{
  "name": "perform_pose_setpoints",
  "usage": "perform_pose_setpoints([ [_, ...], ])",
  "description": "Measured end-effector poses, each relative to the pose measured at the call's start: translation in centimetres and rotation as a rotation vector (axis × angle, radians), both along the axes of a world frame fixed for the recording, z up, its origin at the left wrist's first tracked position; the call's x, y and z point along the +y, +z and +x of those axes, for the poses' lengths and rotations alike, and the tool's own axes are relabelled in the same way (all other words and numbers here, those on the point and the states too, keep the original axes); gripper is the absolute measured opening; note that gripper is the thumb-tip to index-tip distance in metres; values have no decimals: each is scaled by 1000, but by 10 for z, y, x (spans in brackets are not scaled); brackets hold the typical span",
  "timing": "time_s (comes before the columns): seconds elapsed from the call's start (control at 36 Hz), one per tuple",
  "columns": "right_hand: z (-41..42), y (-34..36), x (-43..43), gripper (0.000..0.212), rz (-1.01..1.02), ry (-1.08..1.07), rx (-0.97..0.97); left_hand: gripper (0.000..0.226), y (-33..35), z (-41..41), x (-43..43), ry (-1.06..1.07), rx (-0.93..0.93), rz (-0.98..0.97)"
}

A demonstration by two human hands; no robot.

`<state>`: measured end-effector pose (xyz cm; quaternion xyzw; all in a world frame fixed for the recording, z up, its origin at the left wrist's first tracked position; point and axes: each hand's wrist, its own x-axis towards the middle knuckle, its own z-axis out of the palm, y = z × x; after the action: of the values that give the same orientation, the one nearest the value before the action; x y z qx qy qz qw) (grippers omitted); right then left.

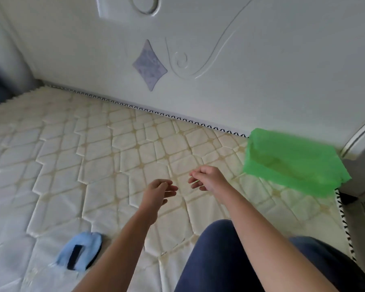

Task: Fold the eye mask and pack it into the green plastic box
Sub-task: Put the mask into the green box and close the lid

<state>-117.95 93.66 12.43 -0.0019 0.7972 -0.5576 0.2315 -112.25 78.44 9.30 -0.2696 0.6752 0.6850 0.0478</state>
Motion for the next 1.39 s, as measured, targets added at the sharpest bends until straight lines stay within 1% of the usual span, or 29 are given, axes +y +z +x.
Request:
perform_pose_setpoints([
  [0.11,24,-20,-54,15,-6,109,-68,19,-18,40,-52,121,-66,-15],
  [0.28,59,-49,-114,12,-33,243,-151,18,-50,90,-114,274,-179,-95],
  [0.31,64,-53,-121,12,-36,260,-166,19,-54,97,-122,294,-193,-126],
  [0.39,77,-63,-136,14,-16,303,-196,25,-66,115,-143,298,-270,-335],
  [0.42,81,-66,-139,15,-9,314,-206,21,-68,122,-148,317,-314,-382],
  [0.47,89,-71,-142,17,-7,320,-228,2,-76,134,-157,343,-394,-426],
  [0.5,92,-73,-143,16,-10,318,-240,13,-82,138,-161,344,-423,-445],
  [0.56,98,-76,-143,15,-12,321,-256,41,-90,145,-166,334,-475,-514],
  [0.58,101,-77,-143,15,-9,329,-257,49,-93,147,-167,326,-496,-567],
  [0.64,105,-78,-143,15,-2,344,-257,53,-99,149,-168,314,-513,-653],
  [0.69,109,-78,-142,15,1,351,-266,55,-102,148,-171,304,-536,-688],
  [0.81,113,-79,-139,13,2,355,-276,65,-110,145,-179,273,-620,-647],
  [0.89,113,-80,-135,15,18,354,-277,66,-116,143,-186,299,-612,-568],
  [0.94,113,-80,-133,18,21,348,-283,72,-118,140,-189,313,-609,-486],
  [1.0,113,-79,-132,20,19,341,-290,76,-118,137,-190,341,-628,-349],
  [1.08,113,-78,-129,21,19,336,-292,58,-119,135,-186,383,-622,-133],
  [1.17,112,-77,-125,21,4,331,-294,39,-120,132,-180,355,-606,-42],
  [1.22,112,-76,-122,20,-3,326,-286,33,-119,127,-174,372,-576,25],
  [1.31,108,-75,-113,14,-11,306,-251,29,-113,113,-159,386,-500,46],
  [1.39,101,-72,-101,11,-36,254,-192,27,-103,96,-140,389,-421,-19],
])
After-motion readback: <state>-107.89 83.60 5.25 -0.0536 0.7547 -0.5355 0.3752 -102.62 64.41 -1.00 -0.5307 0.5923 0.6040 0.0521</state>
